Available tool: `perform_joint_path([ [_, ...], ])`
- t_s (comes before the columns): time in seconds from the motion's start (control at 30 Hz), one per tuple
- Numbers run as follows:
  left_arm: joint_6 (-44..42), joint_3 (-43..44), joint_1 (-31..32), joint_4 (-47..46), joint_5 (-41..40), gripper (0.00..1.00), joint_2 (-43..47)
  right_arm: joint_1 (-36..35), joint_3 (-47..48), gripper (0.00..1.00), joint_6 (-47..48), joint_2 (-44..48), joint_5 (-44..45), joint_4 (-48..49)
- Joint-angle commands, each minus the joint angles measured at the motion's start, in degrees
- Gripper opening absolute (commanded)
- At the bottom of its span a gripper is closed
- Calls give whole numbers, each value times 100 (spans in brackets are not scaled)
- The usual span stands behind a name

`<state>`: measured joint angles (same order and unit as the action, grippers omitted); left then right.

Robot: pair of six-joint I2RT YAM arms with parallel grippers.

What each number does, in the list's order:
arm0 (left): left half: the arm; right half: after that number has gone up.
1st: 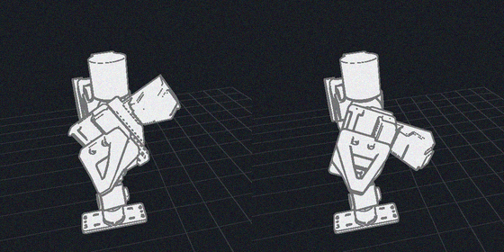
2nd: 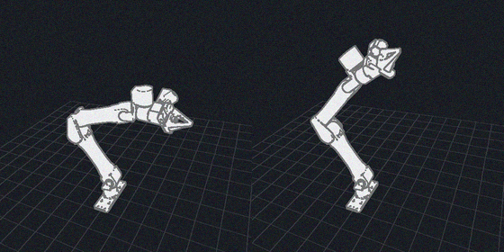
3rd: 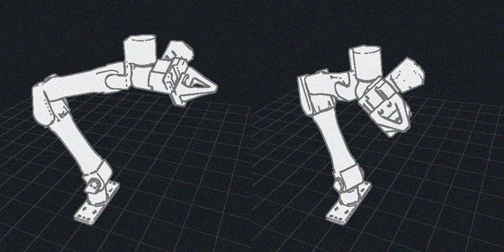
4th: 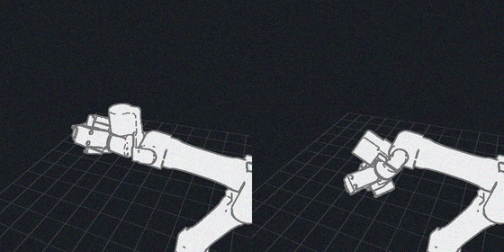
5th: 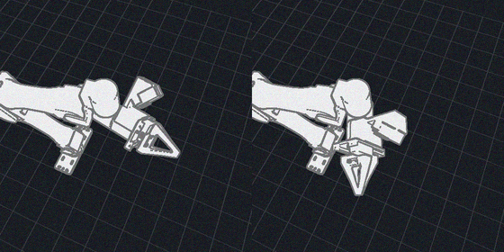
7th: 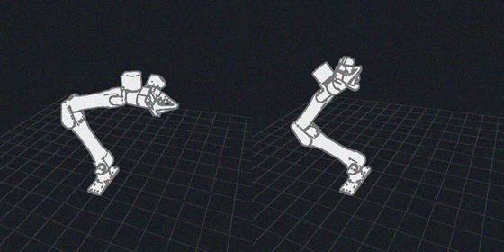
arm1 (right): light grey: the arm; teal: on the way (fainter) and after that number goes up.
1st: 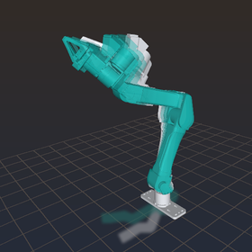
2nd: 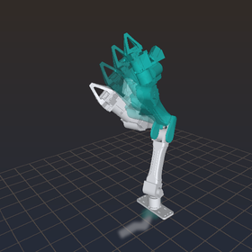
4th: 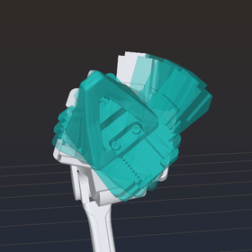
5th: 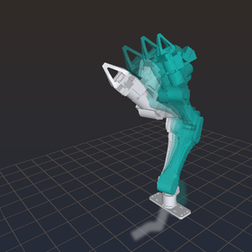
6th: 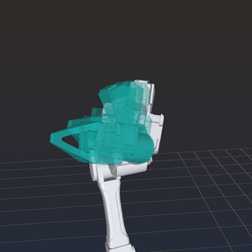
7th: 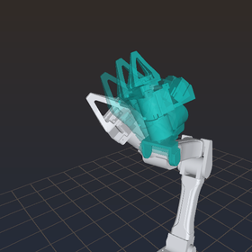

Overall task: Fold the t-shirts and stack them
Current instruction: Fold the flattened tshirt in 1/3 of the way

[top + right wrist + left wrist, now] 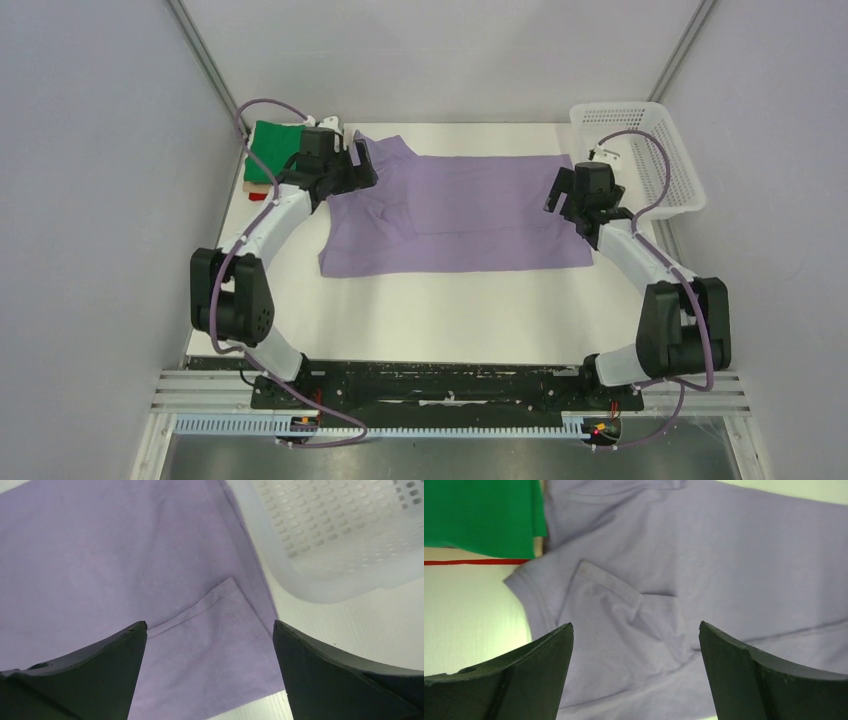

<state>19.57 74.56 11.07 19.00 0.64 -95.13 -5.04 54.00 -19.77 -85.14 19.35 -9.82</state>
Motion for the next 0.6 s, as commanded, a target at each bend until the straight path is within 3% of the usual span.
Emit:
perform_joint_path([
  [0.0, 215, -440, 211, -345, 843, 100, 778, -192, -413, 98, 90, 677, -834, 362],
  [0.17, 752, -1478, 290, -1083, 1081, 100, 1045, -828, -670, 98, 541, 577, -1397, 552],
  [0.3, 1071, -1652, 285, -1307, 1364, 100, 418, -1255, -713, 98, 604, -19, -1550, 820],
  [0.43, 1164, -1708, 288, -1302, 1676, 100, -118, -1304, -857, 98, 641, -460, -1554, 1205],
  [0.57, 1237, -2164, 290, -1395, 1444, 100, -92, -1312, -1102, 98, 525, -657, -1505, 1174],
])
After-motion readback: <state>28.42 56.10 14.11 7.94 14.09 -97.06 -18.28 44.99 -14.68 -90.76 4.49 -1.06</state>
